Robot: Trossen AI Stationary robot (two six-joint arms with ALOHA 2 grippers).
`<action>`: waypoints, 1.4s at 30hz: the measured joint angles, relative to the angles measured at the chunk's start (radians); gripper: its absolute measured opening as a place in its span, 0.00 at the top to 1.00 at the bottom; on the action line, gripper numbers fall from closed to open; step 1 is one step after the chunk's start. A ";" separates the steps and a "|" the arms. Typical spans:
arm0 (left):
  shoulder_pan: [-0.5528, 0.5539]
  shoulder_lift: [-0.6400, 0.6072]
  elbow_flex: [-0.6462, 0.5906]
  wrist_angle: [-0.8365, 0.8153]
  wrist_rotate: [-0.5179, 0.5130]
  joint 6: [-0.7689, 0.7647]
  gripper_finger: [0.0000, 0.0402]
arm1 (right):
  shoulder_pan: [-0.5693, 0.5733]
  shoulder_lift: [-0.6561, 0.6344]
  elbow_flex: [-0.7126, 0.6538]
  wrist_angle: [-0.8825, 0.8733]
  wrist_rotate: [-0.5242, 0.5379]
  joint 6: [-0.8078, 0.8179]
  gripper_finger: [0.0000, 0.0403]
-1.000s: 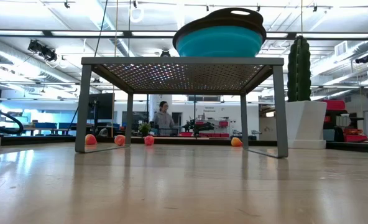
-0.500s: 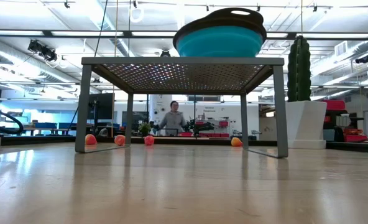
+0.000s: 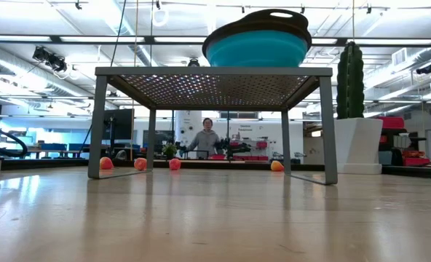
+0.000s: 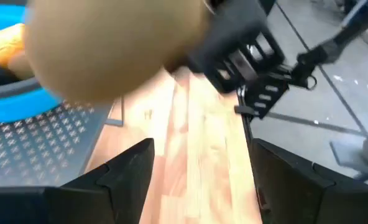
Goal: Pick & Place Fruit
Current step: Put the brown kiwi into the blue strainer bowl on the shelf
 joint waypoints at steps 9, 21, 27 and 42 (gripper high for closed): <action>-0.022 -0.065 0.001 -0.216 -0.074 -0.095 0.33 | 0.024 -0.047 -0.015 -0.069 0.392 -0.049 0.47; -0.087 -0.054 0.000 -0.337 -0.223 -0.174 0.35 | -0.019 -0.229 -0.224 -0.028 0.553 -0.018 0.47; -0.087 -0.048 -0.001 -0.339 -0.255 -0.172 0.35 | -0.051 -0.396 -0.389 0.002 0.346 0.145 0.47; -0.096 -0.048 -0.051 -0.283 -0.324 -0.165 0.35 | -0.186 -0.461 -0.507 0.004 0.290 0.315 0.40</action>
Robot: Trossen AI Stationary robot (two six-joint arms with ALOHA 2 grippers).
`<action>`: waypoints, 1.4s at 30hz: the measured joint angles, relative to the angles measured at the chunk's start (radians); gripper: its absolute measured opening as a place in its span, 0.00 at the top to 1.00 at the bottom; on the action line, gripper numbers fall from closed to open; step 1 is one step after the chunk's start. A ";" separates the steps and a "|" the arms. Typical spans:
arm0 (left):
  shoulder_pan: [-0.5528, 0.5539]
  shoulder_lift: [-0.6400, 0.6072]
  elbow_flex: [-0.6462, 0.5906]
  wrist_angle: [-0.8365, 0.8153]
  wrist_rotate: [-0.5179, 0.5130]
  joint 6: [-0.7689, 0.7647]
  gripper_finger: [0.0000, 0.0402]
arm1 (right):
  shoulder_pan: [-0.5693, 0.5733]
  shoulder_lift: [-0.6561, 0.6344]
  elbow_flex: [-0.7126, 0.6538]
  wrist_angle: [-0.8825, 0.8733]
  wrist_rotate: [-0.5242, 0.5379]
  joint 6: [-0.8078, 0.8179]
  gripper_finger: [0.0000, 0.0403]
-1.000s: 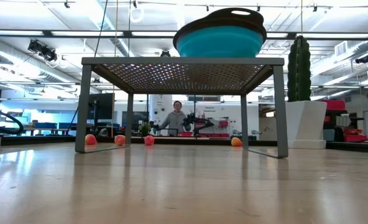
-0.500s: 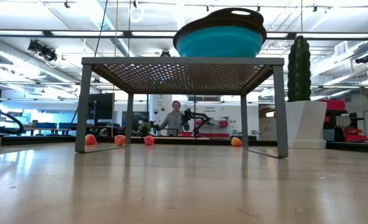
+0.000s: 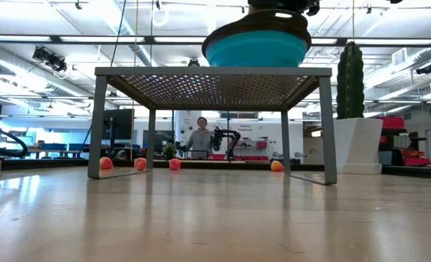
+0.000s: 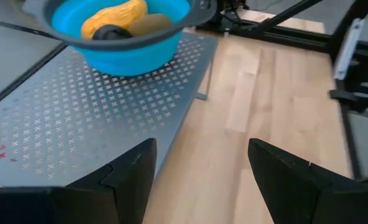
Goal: Pick & Place Fruit
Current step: Put the brown kiwi into the blue strainer bowl on the shelf, then put the orange pear into the blue strainer bowl on the shelf
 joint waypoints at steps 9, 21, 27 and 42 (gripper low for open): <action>-0.018 0.000 -0.081 0.106 -0.198 0.064 0.36 | 0.000 0.000 0.000 0.004 0.000 0.022 0.29; -0.048 0.031 -0.081 0.134 -0.302 0.125 0.45 | 0.000 0.000 0.000 0.060 0.007 -0.013 0.19; -0.051 0.031 -0.081 0.116 -0.309 0.127 0.50 | 0.016 0.000 0.000 0.098 0.009 -0.024 0.19; -0.051 0.031 -0.081 0.087 -0.587 0.191 0.61 | 0.092 0.002 0.000 0.198 -0.150 -0.116 0.19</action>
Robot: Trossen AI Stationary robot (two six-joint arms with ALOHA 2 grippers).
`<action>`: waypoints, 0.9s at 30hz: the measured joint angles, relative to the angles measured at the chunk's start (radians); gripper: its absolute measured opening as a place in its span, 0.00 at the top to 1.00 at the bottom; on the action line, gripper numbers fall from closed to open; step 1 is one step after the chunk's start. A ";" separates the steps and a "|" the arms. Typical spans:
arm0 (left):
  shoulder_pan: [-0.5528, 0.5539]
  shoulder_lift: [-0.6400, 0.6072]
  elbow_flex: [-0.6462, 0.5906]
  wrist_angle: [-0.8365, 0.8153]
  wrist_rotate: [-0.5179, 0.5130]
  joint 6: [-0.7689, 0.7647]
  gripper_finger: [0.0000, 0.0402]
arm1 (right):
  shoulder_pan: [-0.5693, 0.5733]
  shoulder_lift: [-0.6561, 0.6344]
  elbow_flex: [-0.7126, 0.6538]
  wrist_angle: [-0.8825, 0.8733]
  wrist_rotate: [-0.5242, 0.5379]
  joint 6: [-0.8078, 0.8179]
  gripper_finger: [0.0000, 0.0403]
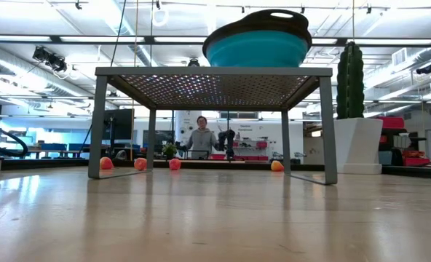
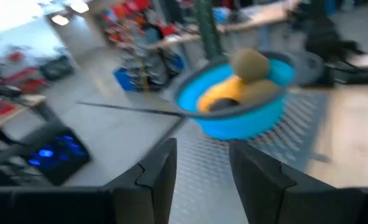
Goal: Pick & Place Fruit
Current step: Put the orange pear into the blue strainer bowl on the shelf
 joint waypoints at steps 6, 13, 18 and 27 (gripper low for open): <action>0.014 0.000 0.000 0.152 -0.060 0.156 0.63 | 0.011 0.000 0.000 -0.025 -0.002 0.009 0.19; 0.094 -0.017 0.001 0.366 0.071 0.395 0.61 | 0.014 0.000 0.000 -0.025 -0.007 -0.008 0.19; 0.234 -0.158 0.001 0.110 0.352 0.164 0.59 | 0.015 0.000 0.000 -0.029 -0.007 0.007 0.19; 0.477 -0.416 0.001 -0.297 0.463 -0.056 0.55 | 0.013 0.000 0.000 -0.034 -0.001 -0.002 0.19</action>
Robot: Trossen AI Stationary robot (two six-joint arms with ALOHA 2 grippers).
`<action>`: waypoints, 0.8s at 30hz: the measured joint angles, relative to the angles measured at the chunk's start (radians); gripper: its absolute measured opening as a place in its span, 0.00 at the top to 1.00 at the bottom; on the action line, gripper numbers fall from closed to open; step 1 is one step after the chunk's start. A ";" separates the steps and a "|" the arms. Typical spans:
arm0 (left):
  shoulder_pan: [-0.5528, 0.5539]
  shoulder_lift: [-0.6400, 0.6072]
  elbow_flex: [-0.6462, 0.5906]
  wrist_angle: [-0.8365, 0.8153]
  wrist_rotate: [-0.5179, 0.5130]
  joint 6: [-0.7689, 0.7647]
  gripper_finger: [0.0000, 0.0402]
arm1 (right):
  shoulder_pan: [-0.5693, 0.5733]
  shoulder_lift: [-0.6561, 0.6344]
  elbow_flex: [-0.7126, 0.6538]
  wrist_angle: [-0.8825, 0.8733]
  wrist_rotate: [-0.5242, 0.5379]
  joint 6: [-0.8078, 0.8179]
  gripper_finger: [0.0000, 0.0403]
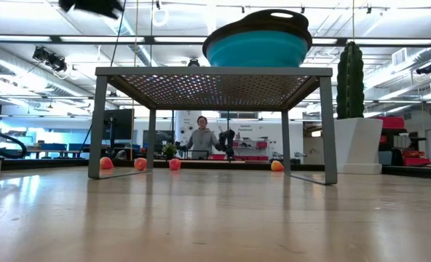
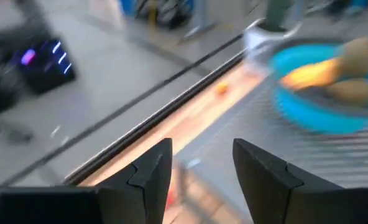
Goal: Pick & Place Fruit
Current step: Put the orange pear into the blue strainer bowl on the shelf
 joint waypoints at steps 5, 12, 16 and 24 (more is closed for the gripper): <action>0.168 0.007 -0.008 -0.194 0.133 -0.106 0.55 | -0.007 0.000 0.000 0.000 0.001 0.000 0.19; 0.330 0.040 -0.159 -0.110 0.308 -0.023 0.50 | -0.007 0.000 0.000 0.000 0.000 0.000 0.19; 0.459 0.037 -0.256 -0.024 0.429 0.076 0.44 | -0.007 0.000 0.000 -0.008 0.000 0.000 0.19; 0.656 0.040 -0.412 0.179 0.596 0.194 0.34 | -0.007 0.000 0.000 -0.010 0.001 0.000 0.19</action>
